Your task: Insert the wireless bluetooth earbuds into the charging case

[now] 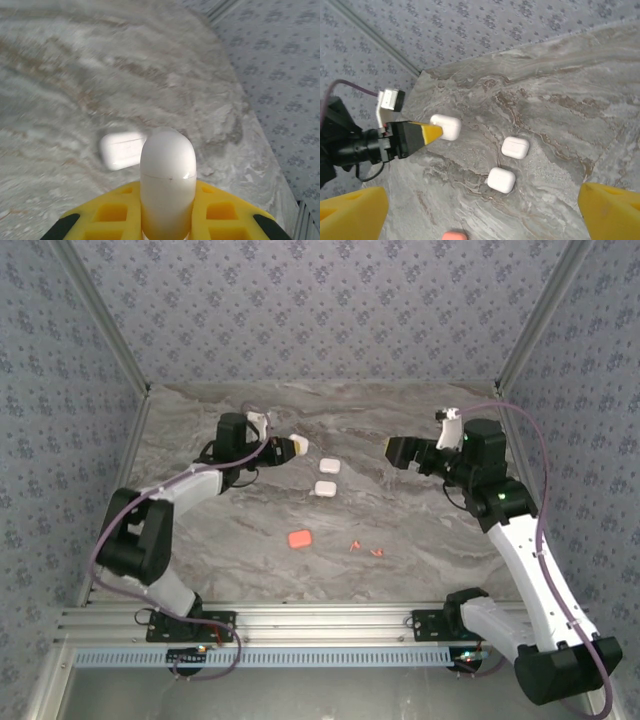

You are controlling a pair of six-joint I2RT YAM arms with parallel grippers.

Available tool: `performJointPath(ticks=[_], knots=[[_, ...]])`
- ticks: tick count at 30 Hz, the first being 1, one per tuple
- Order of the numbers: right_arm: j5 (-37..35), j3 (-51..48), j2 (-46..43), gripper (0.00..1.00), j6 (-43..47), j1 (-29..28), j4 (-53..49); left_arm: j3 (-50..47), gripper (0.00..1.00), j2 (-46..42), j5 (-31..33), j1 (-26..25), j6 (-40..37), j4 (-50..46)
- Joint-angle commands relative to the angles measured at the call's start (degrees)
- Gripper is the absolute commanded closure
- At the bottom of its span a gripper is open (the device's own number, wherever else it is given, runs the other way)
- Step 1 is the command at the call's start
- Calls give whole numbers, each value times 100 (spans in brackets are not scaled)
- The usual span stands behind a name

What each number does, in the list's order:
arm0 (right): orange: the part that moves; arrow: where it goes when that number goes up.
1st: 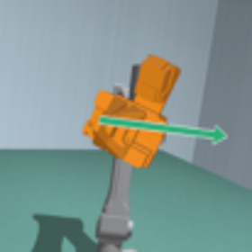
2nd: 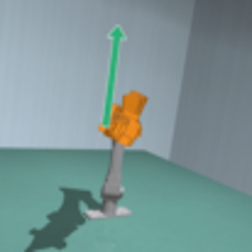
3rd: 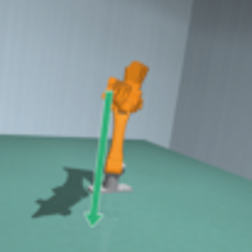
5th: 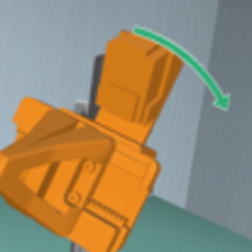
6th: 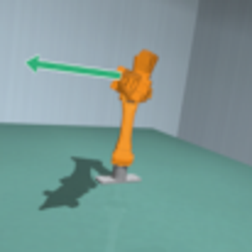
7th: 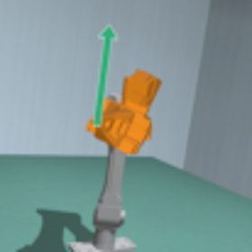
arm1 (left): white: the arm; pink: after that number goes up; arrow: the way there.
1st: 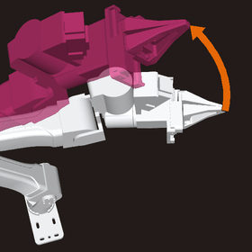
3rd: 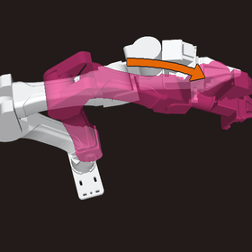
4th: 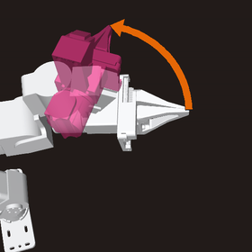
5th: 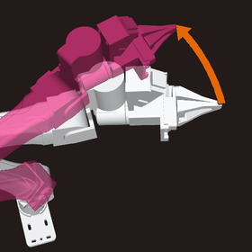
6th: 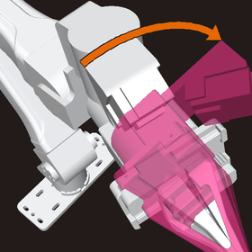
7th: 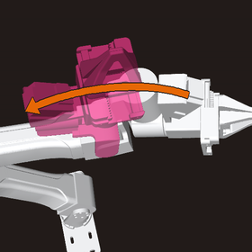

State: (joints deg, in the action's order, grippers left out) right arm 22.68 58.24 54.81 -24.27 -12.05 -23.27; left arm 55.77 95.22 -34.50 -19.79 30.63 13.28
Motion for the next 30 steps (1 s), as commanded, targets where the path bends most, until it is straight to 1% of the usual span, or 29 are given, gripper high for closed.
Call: performJointPath(ticks=[1, 4, 8, 10, 17, 19, 21, 25, 30], knots=[[254, -255, -108, 0, -572, 187, 409, 336, 100, 520, -413, 54, 306, -110], [259, -310, -102, 0, -548, 249, 288, 504, 100, 954, -470, 54, 454, 38], [186, -313, -94, 0, -471, 258, 124, 755, 100, 1408, -470, 49, 537, -15], [166, -297, -96, 0, -411, 258, 59, 834, 95, 1616, -470, 54, 633, 26], [215, -249, -75, 0, -205, 265, -97, 900, 82, 2031, -401, 54, 748, 151], [238, -221, -62, 0, -137, 267, -134, 917, 75, 2062, -319, 54, 704, 95], [237, -193, -53, 0, -43, 258, -216, 920, 67, 2055, -201, 63, 605, -10], [161, -61, -14, 0, 359, 144, -517, 953, 60, 1980, -32, 122, 403, -286], [-235, 95, 77, 0, 1082, -271, -886, 844, 51, 1585, 185, 323, 120, -597]])
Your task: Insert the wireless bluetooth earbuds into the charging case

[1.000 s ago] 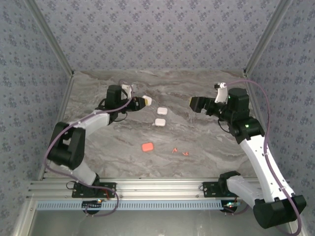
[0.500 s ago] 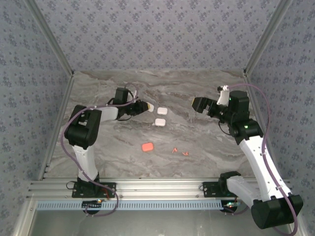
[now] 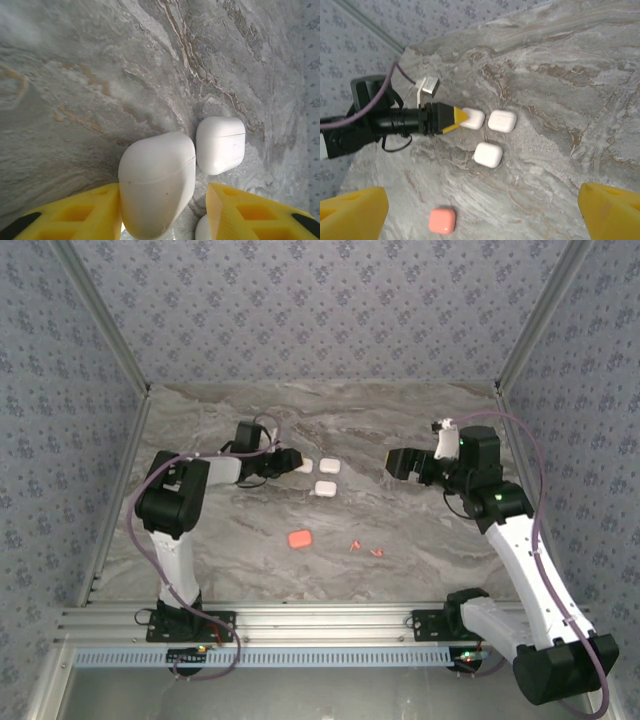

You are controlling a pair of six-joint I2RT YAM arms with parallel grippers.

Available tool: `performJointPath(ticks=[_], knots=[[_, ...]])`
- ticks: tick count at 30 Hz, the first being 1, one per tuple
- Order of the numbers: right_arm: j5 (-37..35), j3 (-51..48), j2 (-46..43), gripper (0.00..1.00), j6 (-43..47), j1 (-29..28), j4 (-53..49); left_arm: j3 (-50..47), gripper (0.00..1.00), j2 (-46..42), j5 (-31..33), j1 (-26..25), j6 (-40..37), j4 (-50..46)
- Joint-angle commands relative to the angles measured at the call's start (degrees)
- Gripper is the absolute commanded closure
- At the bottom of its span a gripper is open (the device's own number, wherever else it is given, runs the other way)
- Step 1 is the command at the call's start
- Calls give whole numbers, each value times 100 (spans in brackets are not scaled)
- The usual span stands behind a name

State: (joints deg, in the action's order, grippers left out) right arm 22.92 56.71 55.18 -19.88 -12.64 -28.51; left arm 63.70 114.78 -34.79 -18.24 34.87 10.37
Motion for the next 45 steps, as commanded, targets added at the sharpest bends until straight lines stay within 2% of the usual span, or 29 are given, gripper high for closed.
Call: performJointPath(ticks=[1, 4, 10, 16, 19, 22, 24, 33, 40, 45], knots=[[-335, 260, 58, 0, 829, -305, -410, 8, 49, -490, 237, 209, -365, -355], [-515, 287, 199, 0, 1598, -696, -507, -80, 42, -995, 356, 307, -705, -679], [-1088, 399, 796, 0, 3781, -1985, -817, -551, 38, -2478, 879, 330, -1249, -1070], [-1742, 664, 1974, 0, 5477, -3036, -982, -1518, 29, -4392, 1943, 330, -1402, -1048], [-1991, 791, 2658, 0, 6045, -3413, -897, -1916, 19, -5319, 2577, 347, -1422, -1201], [-2047, 971, 3277, 0, 6299, -3649, -822, -2156, 6, -6021, 2940, 436, -1395, -1473], [-2097, 1048, 3581, 0, 6403, -3783, -681, -2207, 1, -6361, 3113, 524, -1404, -1766], [-2028, 1441, 4678, 1, 6681, -4151, 15, -2506, 1, -7170, 3632, 699, -1282, -2153], [-1624, 1690, 5234, 17, 6714, -4159, -71, -2451, 1, -7169, 3637, 707, -1395, -2284], [-1455, 1703, 5465, 25, 6718, -4160, -117, -2469, 1, -7118, 3637, 706, -1404, -2268]])
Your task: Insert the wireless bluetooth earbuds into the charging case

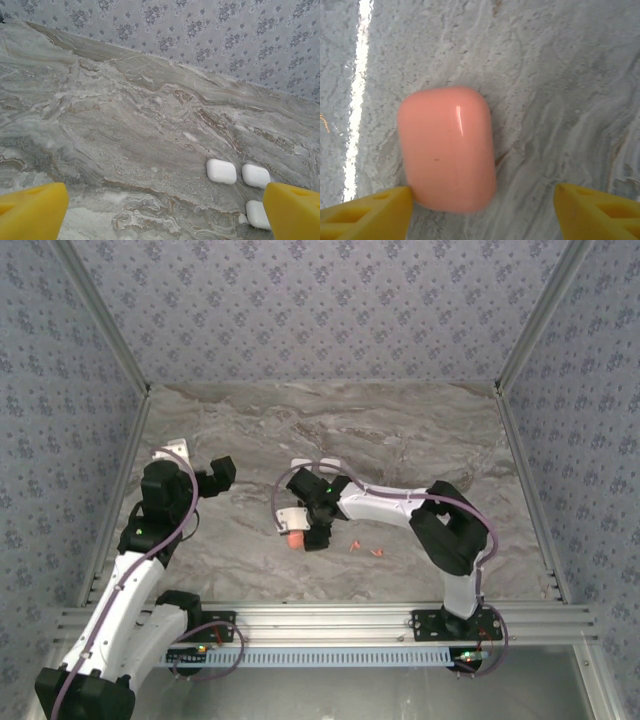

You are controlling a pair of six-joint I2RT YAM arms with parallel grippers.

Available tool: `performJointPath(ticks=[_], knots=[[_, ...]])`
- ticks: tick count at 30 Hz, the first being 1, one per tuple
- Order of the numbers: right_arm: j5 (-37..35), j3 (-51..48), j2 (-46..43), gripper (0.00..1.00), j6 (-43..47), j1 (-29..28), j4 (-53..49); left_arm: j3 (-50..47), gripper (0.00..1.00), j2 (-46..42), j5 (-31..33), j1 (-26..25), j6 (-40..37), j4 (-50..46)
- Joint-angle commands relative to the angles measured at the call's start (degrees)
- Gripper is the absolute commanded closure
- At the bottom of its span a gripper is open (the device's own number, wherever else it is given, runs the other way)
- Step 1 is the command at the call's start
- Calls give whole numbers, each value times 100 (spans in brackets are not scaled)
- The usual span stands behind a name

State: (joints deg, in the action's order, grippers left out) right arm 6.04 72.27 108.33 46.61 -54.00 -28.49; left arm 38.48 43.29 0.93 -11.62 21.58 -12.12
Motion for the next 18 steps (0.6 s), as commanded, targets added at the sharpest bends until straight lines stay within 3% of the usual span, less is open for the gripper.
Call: performJointPath(ticks=[1, 9, 18], knots=[[278, 154, 187, 27, 49, -30, -113, 48, 1, 43, 66, 45, -75, -10], [345, 182, 410, 35, -47, -56, -106, 72, 1, 160, 21, 45, -58, 9], [445, 233, 487, 35, 9, -93, -42, 107, 1, 268, -39, 45, -48, 31]])
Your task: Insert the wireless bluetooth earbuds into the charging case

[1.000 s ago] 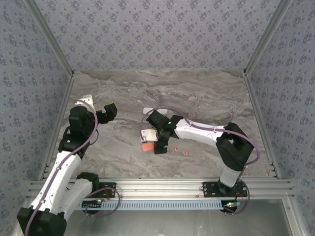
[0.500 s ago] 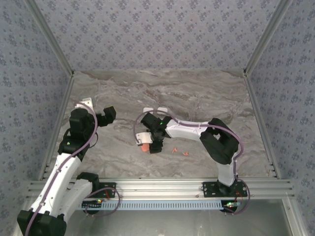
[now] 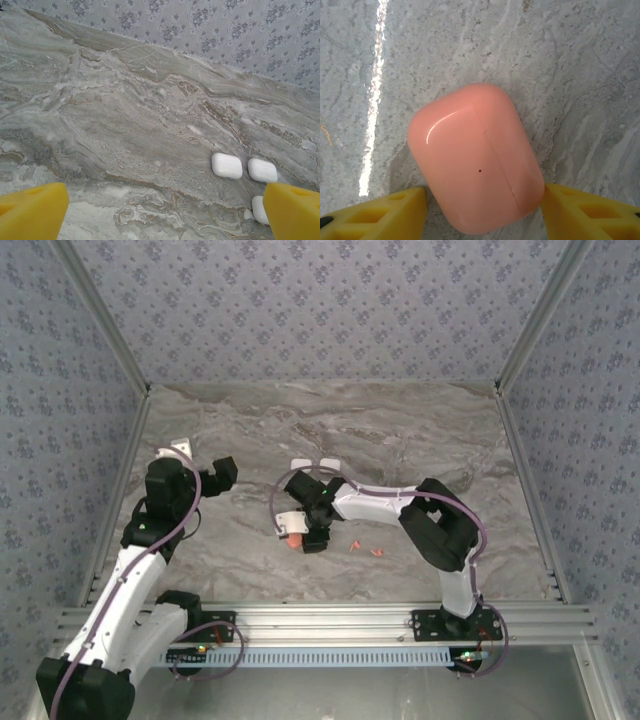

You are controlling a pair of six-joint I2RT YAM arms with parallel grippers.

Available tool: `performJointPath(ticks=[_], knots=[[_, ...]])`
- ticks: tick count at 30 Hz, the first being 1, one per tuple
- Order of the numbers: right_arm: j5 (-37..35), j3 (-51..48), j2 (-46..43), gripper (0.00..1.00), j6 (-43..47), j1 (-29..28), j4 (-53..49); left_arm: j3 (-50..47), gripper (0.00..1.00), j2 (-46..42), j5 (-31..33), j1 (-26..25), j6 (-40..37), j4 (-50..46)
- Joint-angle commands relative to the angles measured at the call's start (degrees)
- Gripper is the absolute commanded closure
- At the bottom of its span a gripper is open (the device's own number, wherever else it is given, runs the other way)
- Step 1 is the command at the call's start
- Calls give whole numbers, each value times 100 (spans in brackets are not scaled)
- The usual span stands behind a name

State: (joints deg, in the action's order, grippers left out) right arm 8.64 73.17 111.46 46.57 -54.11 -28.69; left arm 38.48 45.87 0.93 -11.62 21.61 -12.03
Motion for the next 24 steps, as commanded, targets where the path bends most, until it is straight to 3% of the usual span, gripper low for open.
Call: performJointPath(ticks=[1, 10, 19, 24], knots=[[211, 154, 176, 35, 12, -91, -2, 113, 1, 21, -49, 44, -51, 25], [252, 176, 210, 34, 40, -166, 39, 130, 1, 111, -107, 47, -51, 34], [307, 79, -18, 56, -136, -57, 76, 116, 1, 124, -296, 47, -47, 5], [244, -186, -658, 58, -366, 170, 277, 116, 1, 189, -871, 50, 44, 47]])
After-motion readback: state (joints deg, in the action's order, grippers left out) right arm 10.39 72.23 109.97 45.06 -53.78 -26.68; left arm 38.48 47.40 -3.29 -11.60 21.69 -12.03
